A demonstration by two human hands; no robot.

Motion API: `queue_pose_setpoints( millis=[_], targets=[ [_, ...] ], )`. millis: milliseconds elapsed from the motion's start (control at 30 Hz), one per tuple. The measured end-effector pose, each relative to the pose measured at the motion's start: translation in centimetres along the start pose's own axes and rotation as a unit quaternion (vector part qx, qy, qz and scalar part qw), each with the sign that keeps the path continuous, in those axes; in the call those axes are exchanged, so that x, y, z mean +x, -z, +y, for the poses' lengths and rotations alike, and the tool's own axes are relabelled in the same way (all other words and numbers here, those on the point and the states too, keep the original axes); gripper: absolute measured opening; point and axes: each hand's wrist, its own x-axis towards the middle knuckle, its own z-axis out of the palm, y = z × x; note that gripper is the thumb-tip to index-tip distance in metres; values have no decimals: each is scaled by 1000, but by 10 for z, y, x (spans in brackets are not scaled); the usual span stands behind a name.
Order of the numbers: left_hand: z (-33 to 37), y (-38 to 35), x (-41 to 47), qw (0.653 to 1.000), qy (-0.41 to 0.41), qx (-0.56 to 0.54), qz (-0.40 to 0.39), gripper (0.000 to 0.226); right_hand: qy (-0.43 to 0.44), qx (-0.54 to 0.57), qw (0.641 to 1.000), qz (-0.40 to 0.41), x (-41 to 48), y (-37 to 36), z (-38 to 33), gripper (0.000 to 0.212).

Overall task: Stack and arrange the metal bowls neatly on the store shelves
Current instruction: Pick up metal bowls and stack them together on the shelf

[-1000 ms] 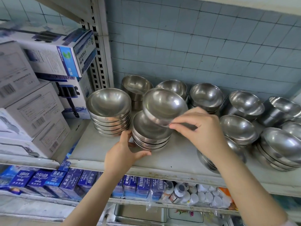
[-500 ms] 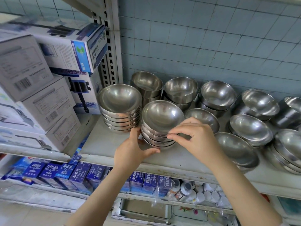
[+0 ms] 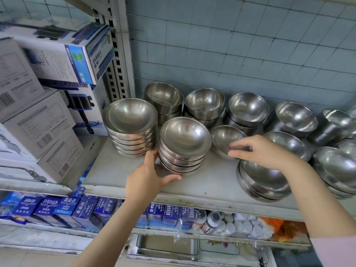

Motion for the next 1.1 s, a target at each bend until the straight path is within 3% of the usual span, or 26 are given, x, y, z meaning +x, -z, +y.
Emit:
queue_pose_setpoints(
  millis=[100,200,300,467,633,833,1100],
  targets=[
    [0,0,0,1000,0,3,4,106,14,-36,998,-53,8,-4,4,34],
    [0,-1,0,1000,-1,5,6,107,32,-60,996,-53,13,-11,2,30],
    [-1,-2,0,1000,-2,3,7,109,46,-60,997,-13,18,-22,-1,29],
    [-1,-2,0,1000,-1,1,13,107,57,-50,995,70,16,-27,-10,11],
    [-4,-3,0,1000,4,3,5,110,65,12,985,162,-5,-8,-21,8],
    [-4,-1,-1,1000,-10,-7,4,110,170,-18,937,304,-44,18,-60,9],
    [-7,1,-2,999,-34,-14,1,108,280,-76,910,297,-49,-23,-113,9]
  ],
)
